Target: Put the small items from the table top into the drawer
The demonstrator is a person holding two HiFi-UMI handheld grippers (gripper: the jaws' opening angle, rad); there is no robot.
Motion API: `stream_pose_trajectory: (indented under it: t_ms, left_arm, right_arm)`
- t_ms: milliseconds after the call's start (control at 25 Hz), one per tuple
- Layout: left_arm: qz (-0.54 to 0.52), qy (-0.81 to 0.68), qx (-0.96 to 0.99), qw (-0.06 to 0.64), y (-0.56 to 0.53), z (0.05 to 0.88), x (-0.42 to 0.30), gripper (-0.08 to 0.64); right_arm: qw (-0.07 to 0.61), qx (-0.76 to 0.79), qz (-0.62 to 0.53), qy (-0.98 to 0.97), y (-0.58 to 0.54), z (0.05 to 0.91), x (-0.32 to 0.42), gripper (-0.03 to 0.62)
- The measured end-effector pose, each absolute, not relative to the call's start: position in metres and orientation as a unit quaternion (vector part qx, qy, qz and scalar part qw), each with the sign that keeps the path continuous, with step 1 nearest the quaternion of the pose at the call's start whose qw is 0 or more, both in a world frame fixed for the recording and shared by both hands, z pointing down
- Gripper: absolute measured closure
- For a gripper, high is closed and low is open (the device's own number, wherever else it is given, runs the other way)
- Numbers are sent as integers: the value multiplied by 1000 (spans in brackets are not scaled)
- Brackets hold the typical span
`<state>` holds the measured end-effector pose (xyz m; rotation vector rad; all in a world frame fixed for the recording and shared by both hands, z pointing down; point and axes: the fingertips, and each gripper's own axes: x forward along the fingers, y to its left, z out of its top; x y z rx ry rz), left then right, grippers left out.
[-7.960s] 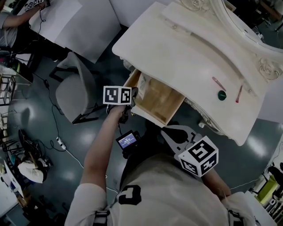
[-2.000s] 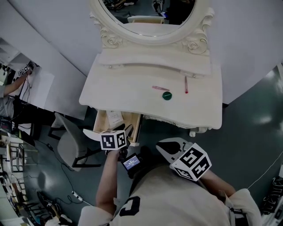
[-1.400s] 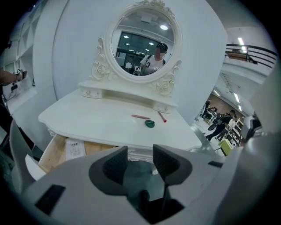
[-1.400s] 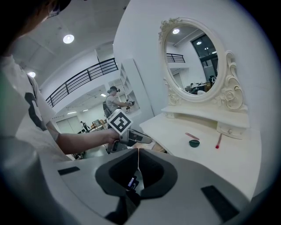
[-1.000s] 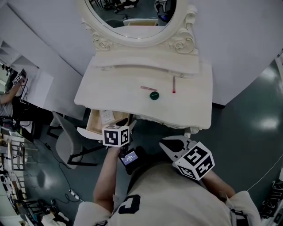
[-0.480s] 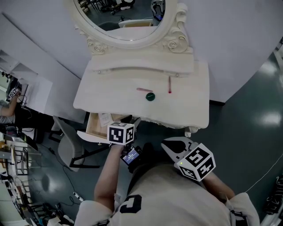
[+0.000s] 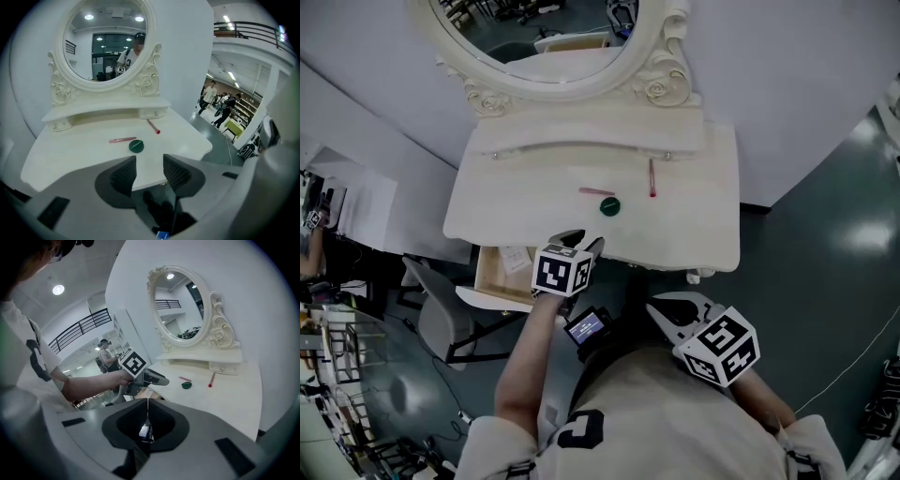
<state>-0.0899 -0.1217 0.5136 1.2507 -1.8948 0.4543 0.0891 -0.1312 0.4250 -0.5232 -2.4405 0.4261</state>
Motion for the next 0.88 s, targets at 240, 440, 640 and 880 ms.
stream_pose_trajectory:
  t_ms: [240, 440, 640, 880]
  left_arm:
    - [199, -734, 510, 401, -146, 528, -115, 336]
    - [215, -719, 523, 404, -165, 542, -131, 336]
    - [244, -695, 542, 405, -184, 558, -142, 336]
    - [266, -670, 556, 413, -191, 581, -149, 345]
  right_arm:
    - [322, -181, 165, -914, -145, 435, 73, 565]
    - [337, -171, 174, -909, -153, 441, 58, 565]
    - [345, -169, 181, -905, -156, 445, 41, 565]
    - [350, -164, 190, -902, -155, 450, 27, 565]
